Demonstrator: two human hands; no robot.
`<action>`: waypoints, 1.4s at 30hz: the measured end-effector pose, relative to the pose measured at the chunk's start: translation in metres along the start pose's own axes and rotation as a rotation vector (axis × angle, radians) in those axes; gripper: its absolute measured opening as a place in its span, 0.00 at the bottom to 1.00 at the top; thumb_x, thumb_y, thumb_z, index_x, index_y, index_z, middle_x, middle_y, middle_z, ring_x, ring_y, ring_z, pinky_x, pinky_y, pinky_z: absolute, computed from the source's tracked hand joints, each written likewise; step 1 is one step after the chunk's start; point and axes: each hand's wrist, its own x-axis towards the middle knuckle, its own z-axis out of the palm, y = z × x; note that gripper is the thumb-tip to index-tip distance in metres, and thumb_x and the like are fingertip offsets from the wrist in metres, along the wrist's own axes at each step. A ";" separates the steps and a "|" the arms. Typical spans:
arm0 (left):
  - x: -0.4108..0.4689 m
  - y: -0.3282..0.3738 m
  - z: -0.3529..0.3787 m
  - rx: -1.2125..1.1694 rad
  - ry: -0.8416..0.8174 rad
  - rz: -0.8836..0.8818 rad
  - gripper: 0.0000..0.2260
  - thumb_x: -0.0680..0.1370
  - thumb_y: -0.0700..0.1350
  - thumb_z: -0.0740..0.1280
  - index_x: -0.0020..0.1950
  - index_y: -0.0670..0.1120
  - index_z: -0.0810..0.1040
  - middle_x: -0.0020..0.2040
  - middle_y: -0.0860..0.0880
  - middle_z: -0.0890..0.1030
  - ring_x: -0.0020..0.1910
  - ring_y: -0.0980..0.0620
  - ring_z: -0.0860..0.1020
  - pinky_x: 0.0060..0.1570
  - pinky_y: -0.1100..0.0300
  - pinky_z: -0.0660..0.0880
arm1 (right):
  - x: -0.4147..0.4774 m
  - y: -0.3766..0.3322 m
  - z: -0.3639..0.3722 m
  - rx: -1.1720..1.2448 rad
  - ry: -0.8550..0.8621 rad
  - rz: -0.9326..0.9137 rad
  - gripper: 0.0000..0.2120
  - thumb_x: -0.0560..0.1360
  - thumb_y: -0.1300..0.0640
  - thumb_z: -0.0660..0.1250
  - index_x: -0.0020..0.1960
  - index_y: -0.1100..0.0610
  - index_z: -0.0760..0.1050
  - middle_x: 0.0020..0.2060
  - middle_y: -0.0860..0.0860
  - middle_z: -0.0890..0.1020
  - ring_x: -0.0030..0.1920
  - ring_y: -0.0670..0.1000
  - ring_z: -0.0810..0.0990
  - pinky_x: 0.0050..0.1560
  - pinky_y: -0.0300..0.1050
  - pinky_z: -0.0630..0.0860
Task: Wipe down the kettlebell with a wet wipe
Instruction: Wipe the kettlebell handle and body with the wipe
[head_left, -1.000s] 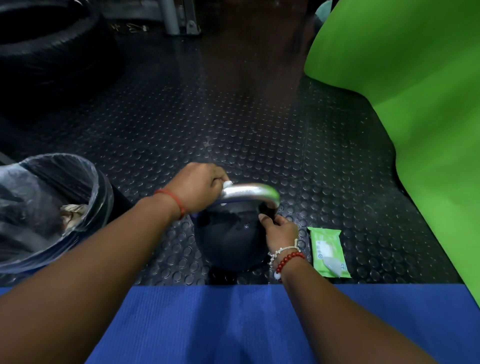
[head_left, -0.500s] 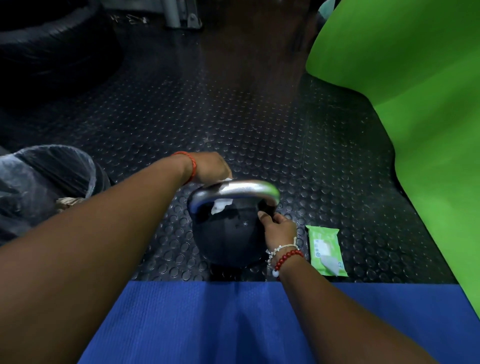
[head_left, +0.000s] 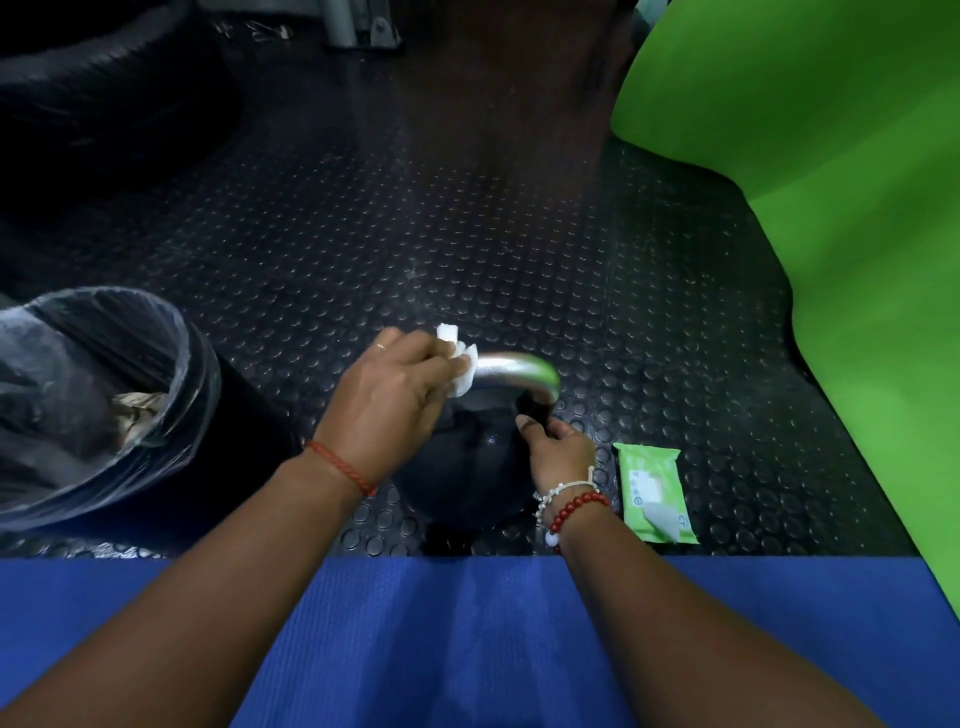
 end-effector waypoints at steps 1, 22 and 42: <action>-0.002 0.001 0.001 0.012 0.000 0.020 0.09 0.71 0.37 0.73 0.51 0.44 0.84 0.47 0.48 0.82 0.40 0.45 0.75 0.33 0.56 0.76 | 0.000 0.000 0.001 0.003 0.001 0.006 0.07 0.72 0.52 0.71 0.46 0.55 0.81 0.36 0.51 0.83 0.40 0.53 0.81 0.47 0.44 0.78; 0.004 0.005 0.000 0.005 0.070 -0.053 0.04 0.73 0.38 0.68 0.44 0.41 0.82 0.43 0.47 0.81 0.41 0.45 0.76 0.36 0.52 0.78 | 0.001 0.000 0.002 0.036 0.002 0.043 0.09 0.71 0.52 0.72 0.48 0.56 0.81 0.38 0.52 0.84 0.42 0.53 0.82 0.48 0.44 0.79; 0.004 0.015 0.001 0.007 -0.022 0.007 0.06 0.74 0.37 0.68 0.49 0.41 0.83 0.47 0.48 0.82 0.40 0.44 0.74 0.34 0.55 0.77 | 0.000 -0.002 0.003 0.042 0.008 0.055 0.12 0.71 0.51 0.72 0.48 0.58 0.81 0.40 0.54 0.84 0.42 0.54 0.83 0.51 0.50 0.80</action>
